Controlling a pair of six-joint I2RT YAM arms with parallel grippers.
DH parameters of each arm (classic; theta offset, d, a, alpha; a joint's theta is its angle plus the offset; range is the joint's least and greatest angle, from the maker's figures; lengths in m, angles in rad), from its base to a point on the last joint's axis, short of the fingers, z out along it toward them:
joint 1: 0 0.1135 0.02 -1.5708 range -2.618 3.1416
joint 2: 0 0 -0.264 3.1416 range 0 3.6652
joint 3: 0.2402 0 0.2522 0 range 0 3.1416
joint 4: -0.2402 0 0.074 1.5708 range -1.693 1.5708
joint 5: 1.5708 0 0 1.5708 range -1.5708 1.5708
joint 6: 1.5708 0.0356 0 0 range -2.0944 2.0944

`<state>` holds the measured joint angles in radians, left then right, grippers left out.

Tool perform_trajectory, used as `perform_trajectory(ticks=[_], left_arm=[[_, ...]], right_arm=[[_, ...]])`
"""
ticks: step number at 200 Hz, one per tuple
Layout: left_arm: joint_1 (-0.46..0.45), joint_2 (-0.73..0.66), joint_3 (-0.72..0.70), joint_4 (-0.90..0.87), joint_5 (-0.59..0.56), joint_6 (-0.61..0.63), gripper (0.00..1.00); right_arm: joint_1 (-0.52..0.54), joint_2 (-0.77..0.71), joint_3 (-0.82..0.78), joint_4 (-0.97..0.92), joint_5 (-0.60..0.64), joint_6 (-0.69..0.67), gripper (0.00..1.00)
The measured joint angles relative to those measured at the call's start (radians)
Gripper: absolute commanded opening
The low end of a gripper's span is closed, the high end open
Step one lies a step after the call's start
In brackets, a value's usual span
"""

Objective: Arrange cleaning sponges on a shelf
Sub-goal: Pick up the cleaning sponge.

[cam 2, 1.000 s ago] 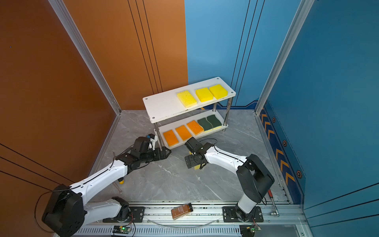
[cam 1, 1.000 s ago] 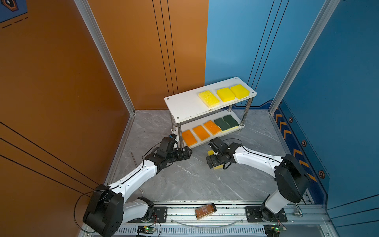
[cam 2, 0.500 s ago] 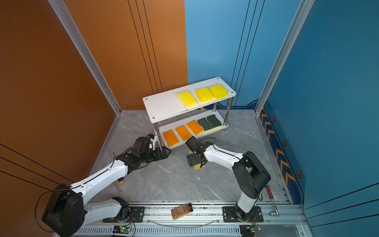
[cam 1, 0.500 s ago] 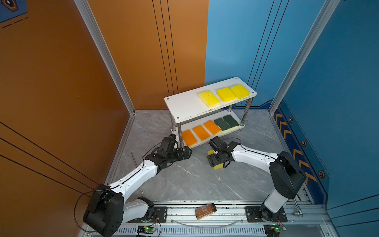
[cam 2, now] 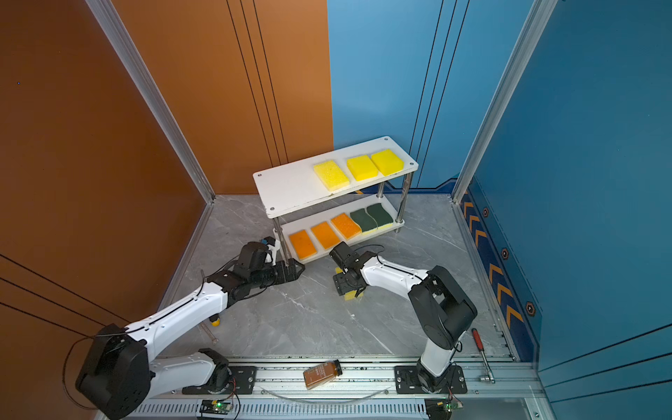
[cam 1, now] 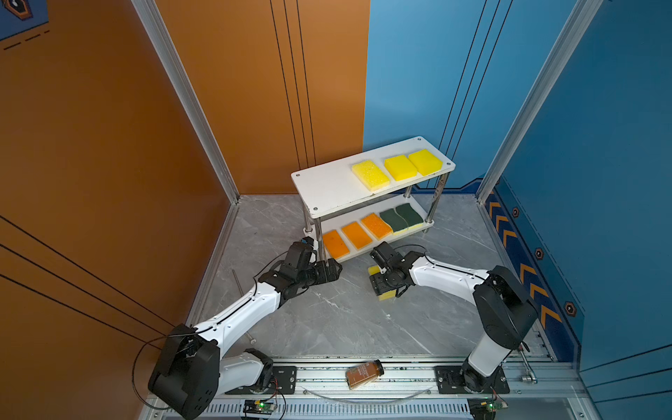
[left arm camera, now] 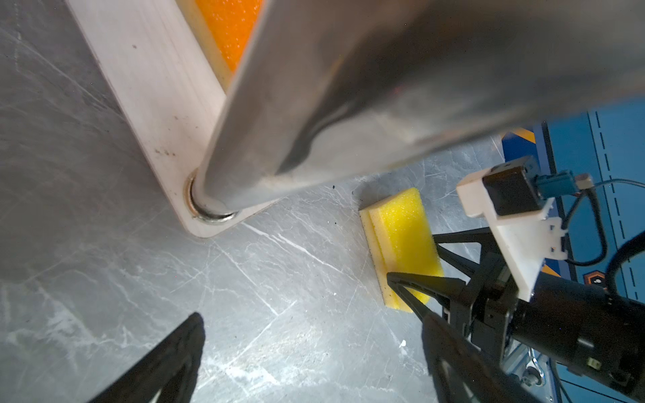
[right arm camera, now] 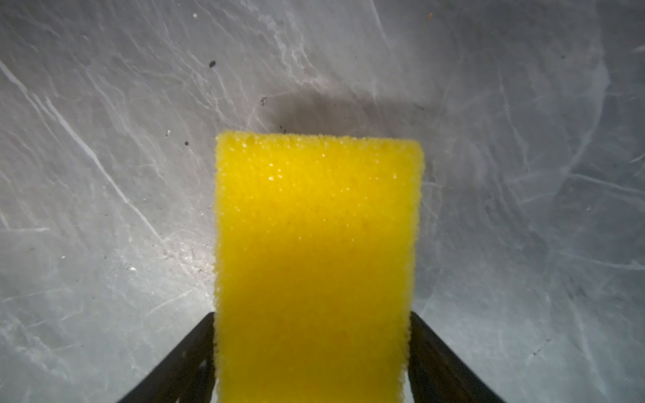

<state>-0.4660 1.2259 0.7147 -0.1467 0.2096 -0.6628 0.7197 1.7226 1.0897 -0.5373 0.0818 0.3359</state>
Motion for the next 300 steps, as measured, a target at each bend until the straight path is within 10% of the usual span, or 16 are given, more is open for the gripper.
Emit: perform_trajectory(ticks=[155, 300], left_arm=[[0.0, 0.002, 0.0, 0.001, 0.0, 0.0, 0.98], [0.0, 0.011, 0.0, 0.001, 0.002, 0.005, 0.98]], right_arm=[[-0.066, -0.131, 0.059, -0.115, -0.027, -0.04, 0.56], [-0.051, -0.287, 0.666, -0.428, -0.107, -0.217, 0.54]])
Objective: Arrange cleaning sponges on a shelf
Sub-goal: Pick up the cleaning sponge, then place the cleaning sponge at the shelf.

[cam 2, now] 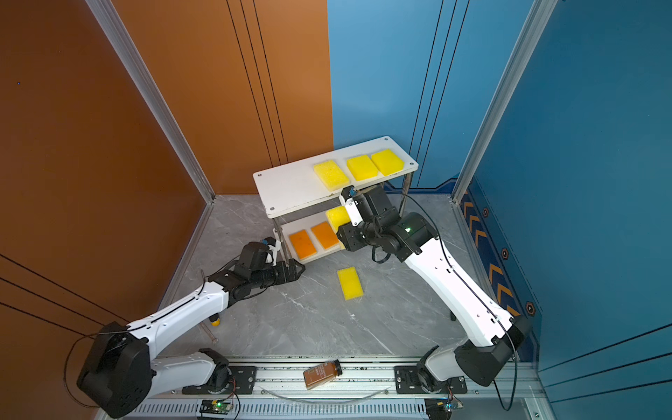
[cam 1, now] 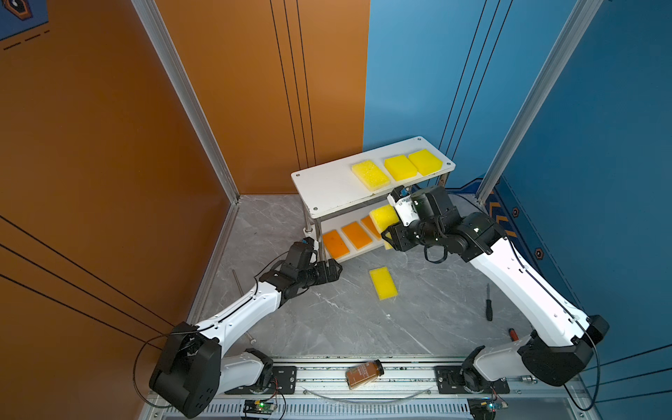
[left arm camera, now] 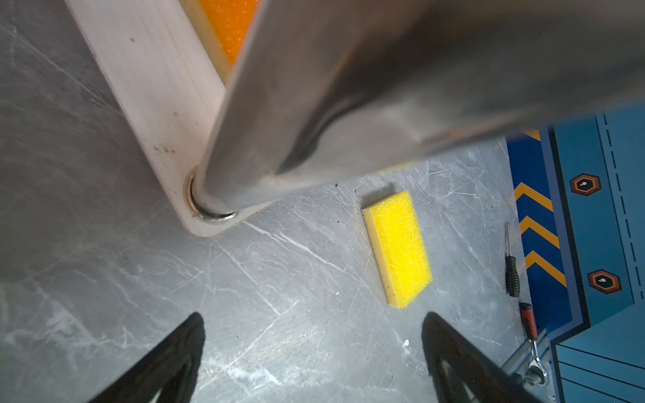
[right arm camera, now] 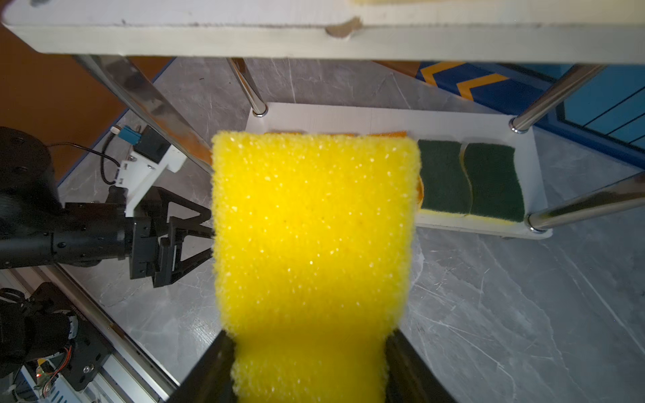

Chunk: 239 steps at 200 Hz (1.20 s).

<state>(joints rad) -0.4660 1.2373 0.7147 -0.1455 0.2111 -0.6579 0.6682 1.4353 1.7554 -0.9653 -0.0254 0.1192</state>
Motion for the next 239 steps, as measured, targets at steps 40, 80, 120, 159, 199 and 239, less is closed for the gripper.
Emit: perform_trajectory(ticks=[40, 80, 120, 159, 199, 239], left_arm=[[0.0, 0.0, 0.0, 0.0, 0.0, 0.007, 0.98], [0.0, 0.0, 0.0, 0.0, 0.0, 0.008, 0.98], [0.0, 0.0, 0.0, -0.001, 0.0, 0.011, 0.98], [0.0, -0.001, 0.0, -0.002, 0.0, 0.014, 0.98], [0.0, -0.004, 0.0, -0.005, 0.002, 0.014, 0.98], [0.0, -0.028, 0.0, -0.004, 0.002, 0.014, 0.98]], right_arm=[[0.032, 0.039, 0.189, -0.011, 0.007, -0.047, 0.55], [0.077, 0.133, 0.359, 0.009, 0.029, -0.084, 0.54], [0.116, 0.279, 0.505, 0.027, 0.082, -0.13, 0.54], [0.14, 0.409, 0.591, 0.05, 0.132, -0.161, 0.54], [0.14, 0.459, 0.602, 0.069, 0.153, -0.175, 0.54], [0.131, 0.466, 0.615, 0.091, 0.162, -0.175, 0.54]])
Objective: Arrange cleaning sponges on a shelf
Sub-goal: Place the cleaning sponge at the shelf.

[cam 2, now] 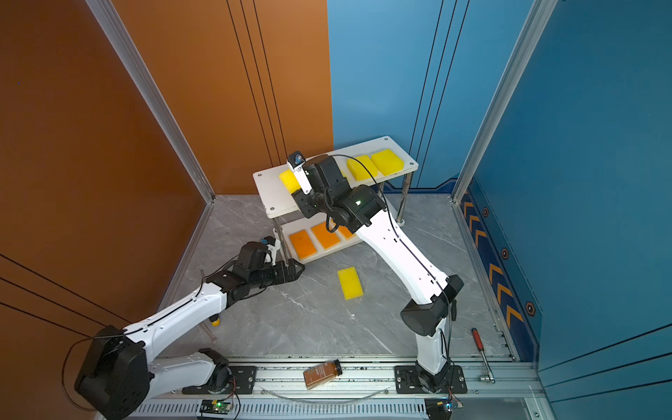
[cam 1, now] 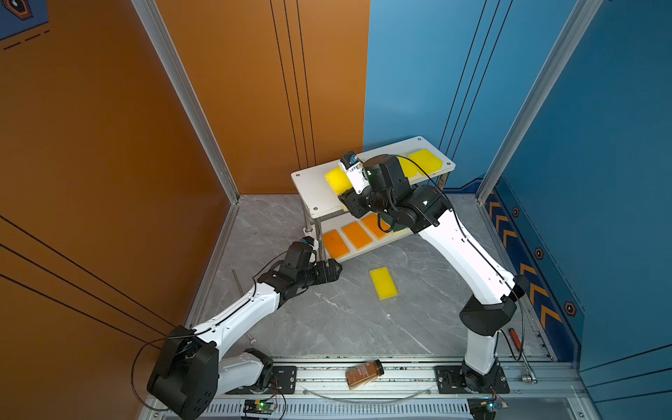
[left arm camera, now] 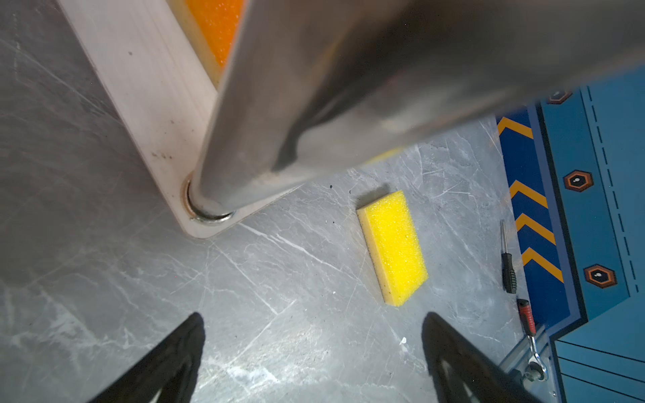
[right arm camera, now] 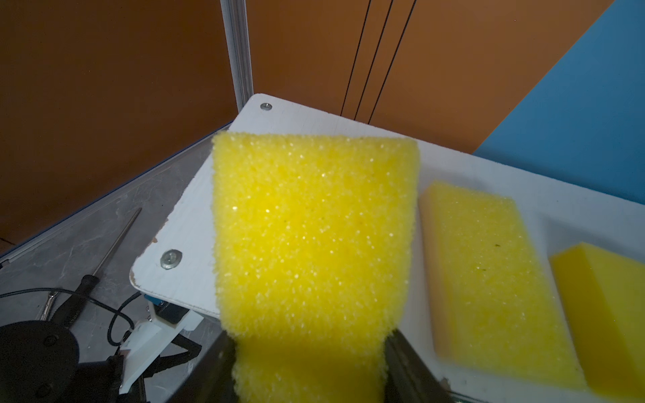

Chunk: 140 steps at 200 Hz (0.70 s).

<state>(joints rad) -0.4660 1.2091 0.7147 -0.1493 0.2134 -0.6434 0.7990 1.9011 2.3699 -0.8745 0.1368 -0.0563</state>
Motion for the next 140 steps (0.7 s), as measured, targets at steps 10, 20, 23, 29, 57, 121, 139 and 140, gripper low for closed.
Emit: perform_trajectory(ticks=[10, 20, 23, 29, 57, 121, 139, 140], left_arm=[[0.0, -0.002, 0.0, 0.0, 0.0, 0.0, 0.98], [0.0, -0.002, 0.0, 0.0, 0.0, 0.0, 0.98], [0.0, -0.002, 0.0, 0.0, 0.0, 0.0, 0.98], [0.0, -0.002, 0.0, 0.0, 0.0, 0.0, 0.98], [0.0, -0.002, 0.0, 0.0, 0.0, 0.0, 0.98], [0.0, -0.002, 0.0, 0.0, 0.0, 0.0, 0.98], [0.0, -0.002, 0.0, 0.0, 0.0, 0.0, 0.98], [0.0, -0.002, 0.0, 0.0, 0.0, 0.0, 0.98]], right_arm=[[-0.003, 0.0, 0.0, 0.011, 0.001, 0.0, 0.54], [-0.007, 0.001, 0.0, 0.02, 0.003, -0.001, 0.54], [-0.007, 0.001, 0.0, 0.023, 0.004, -0.002, 0.54], [-0.008, 0.002, 0.0, 0.027, 0.005, -0.004, 0.54], [-0.014, 0.009, 0.004, 0.042, 0.008, -0.012, 0.55], [-0.017, 0.045, 0.01, 0.049, 0.011, -0.018, 0.56], [-0.018, 0.059, 0.01, 0.056, 0.024, -0.018, 0.57], [-0.018, 0.06, 0.01, 0.056, 0.026, -0.018, 0.57]])
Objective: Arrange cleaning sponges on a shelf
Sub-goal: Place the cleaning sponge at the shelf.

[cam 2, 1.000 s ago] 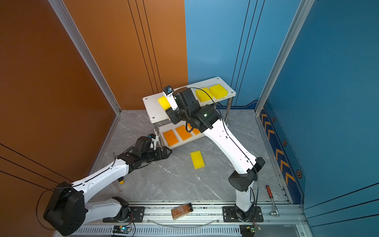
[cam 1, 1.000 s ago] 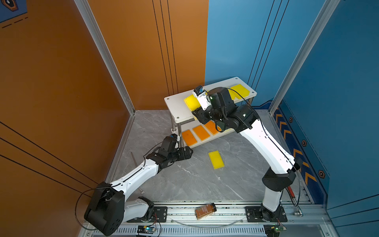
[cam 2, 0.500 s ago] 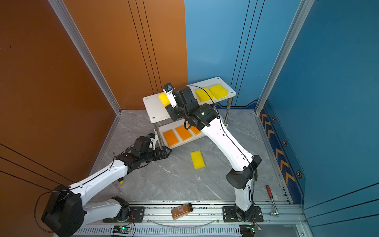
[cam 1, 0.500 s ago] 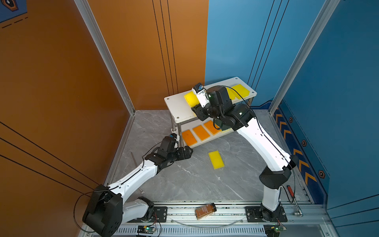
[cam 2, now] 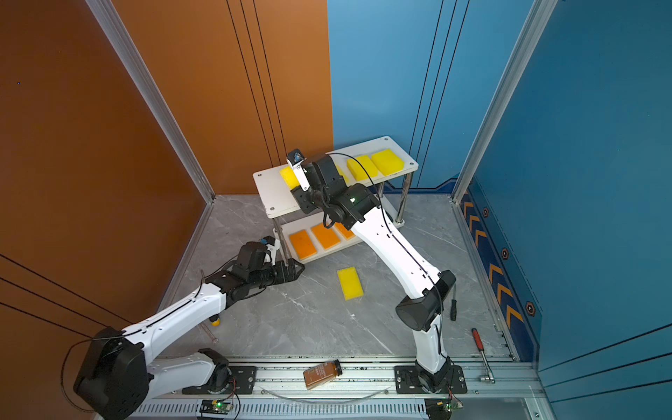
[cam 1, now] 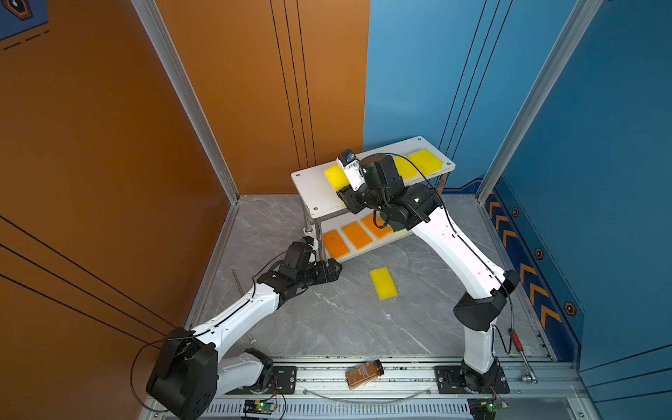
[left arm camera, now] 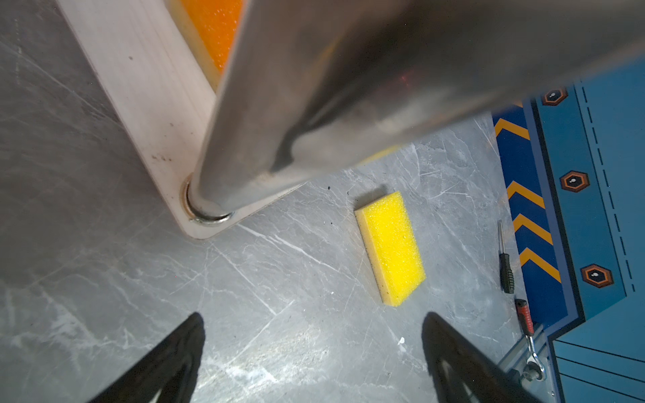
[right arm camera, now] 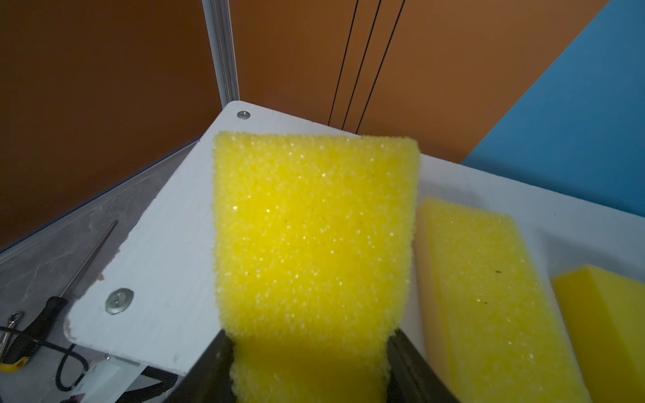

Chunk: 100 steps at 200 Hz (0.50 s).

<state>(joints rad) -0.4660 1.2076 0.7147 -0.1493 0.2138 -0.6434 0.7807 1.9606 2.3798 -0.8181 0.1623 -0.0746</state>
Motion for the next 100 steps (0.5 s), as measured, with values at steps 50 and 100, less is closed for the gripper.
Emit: perform_trajectory(ticks=[50, 100], left_arm=[[0.0, 0.0, 0.0, 0.0, 0.0, 0.0, 0.98], [0.0, 0.0, 0.0, 0.0, 0.0, 0.0, 0.98]], right_arm=[[-0.005, 0.01, 0.002, 0.017, 0.027, 0.006, 0.6], [-0.023, 0.018, 0.002, 0.027, 0.026, 0.038, 0.63]])
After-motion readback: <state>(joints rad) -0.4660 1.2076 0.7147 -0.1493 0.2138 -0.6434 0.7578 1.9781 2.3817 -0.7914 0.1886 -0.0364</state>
